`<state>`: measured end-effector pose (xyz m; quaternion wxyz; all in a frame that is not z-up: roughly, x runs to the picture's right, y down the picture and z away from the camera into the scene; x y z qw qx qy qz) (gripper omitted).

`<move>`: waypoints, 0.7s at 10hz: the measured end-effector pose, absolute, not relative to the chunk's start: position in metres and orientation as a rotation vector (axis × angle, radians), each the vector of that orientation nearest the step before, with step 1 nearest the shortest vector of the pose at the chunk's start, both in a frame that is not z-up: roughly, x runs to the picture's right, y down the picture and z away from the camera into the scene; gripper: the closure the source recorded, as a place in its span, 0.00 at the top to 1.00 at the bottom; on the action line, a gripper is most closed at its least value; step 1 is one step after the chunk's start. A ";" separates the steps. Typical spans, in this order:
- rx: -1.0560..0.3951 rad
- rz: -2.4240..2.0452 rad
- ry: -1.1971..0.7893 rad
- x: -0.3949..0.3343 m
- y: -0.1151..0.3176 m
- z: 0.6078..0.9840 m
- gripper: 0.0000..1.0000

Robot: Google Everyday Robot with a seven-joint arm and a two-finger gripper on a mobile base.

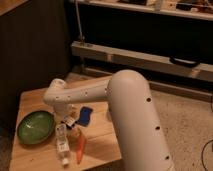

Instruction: Place the eraser on the white sponge

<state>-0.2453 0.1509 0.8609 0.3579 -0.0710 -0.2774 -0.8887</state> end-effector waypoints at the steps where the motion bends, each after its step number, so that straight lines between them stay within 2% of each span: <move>1: -0.186 -2.295 -0.719 -0.246 0.150 0.861 0.47; 3: -0.204 -2.299 -0.724 -0.248 0.150 0.863 0.27; 4: -0.213 -2.300 -0.722 -0.248 0.150 0.864 0.23; 7: -0.236 -2.308 -0.720 -0.249 0.153 0.870 0.21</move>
